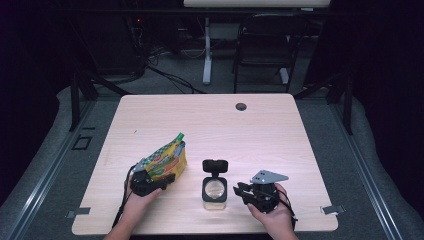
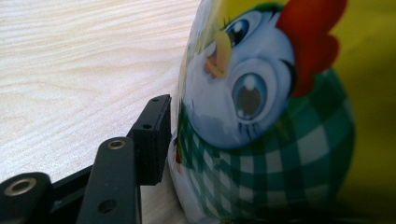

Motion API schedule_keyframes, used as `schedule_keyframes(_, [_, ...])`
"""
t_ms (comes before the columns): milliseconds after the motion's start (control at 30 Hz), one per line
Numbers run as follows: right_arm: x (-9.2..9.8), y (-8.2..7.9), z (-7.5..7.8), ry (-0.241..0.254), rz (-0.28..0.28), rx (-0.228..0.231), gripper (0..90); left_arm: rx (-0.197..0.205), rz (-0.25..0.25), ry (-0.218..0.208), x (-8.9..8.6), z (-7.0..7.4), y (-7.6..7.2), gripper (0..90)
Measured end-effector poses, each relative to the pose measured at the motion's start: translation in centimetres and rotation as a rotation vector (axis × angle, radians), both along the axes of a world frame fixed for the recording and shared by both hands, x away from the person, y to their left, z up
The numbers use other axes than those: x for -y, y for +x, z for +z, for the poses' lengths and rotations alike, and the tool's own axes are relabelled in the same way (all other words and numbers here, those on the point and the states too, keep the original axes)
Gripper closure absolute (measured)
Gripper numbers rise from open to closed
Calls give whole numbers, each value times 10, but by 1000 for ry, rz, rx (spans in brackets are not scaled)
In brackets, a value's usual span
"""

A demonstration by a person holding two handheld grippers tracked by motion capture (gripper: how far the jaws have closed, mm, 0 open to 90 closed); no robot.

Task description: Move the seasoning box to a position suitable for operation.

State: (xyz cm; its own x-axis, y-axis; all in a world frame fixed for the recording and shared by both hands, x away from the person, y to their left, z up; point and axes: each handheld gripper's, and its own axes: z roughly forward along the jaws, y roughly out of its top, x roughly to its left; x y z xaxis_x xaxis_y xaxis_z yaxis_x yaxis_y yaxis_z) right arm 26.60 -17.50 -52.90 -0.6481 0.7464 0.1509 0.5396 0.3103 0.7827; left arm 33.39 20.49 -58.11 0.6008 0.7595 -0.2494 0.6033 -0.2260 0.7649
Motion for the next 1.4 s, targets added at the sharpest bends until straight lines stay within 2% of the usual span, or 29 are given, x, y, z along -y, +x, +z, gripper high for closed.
schedule_keyframes(400, [0, 1, -1, 10, -1, 0, 734, 28, -6, -4, 1, 0, 0, 485])
schedule_keyframes(600, [1, 2, -2, 15, -1, -4, 732, 30, -30, -5, 2, 0, 0, 523])
schedule_keyframes(1233, [6, 2, 1, 33, -9, 3, 728, 53, -43, 18, 2, 1, 1, 569])
schedule_keyframes(1400, [7, 2, 1, 34, -13, 5, 728, 54, -68, 31, 3, 3, 0, 573])
